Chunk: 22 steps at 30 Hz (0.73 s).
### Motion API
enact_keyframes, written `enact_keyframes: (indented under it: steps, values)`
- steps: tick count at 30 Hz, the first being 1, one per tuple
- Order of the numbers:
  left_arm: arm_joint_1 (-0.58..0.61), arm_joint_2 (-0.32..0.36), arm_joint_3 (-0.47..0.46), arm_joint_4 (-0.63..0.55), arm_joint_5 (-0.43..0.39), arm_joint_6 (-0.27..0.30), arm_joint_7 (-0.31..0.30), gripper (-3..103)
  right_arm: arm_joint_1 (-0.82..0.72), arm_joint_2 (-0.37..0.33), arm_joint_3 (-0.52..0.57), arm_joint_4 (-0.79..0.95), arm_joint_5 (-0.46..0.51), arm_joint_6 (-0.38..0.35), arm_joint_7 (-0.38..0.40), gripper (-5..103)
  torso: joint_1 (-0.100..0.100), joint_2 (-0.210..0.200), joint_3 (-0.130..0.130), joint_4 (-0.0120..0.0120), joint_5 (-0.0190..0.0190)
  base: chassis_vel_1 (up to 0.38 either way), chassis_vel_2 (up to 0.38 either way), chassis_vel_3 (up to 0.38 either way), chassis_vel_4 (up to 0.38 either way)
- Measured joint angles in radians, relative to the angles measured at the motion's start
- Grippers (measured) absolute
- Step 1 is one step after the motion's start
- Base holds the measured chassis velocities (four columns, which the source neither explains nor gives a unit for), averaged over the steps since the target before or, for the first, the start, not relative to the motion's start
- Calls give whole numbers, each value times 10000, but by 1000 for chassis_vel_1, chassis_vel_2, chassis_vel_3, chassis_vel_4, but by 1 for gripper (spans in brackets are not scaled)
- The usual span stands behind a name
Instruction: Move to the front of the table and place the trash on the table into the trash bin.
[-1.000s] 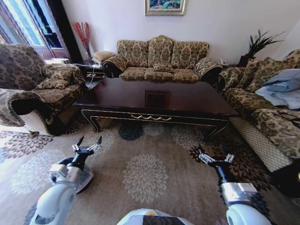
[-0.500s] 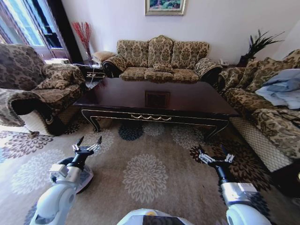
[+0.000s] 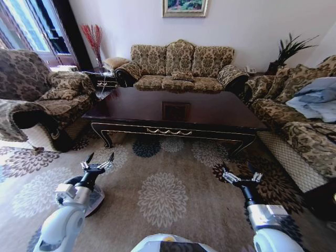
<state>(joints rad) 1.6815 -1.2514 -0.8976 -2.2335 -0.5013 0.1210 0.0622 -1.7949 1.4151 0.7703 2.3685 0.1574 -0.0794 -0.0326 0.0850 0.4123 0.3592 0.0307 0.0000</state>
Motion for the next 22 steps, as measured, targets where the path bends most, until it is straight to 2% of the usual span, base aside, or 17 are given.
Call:
enact_keyframes:
  steps: [22]
  values:
    - [0, 0, 0, 0, 0, 0, 0, 100, 0, 0, 0, 0, 0, 0, 0, 100, 0, 0, 0, 0, 0, 0, 0, 0, 0]
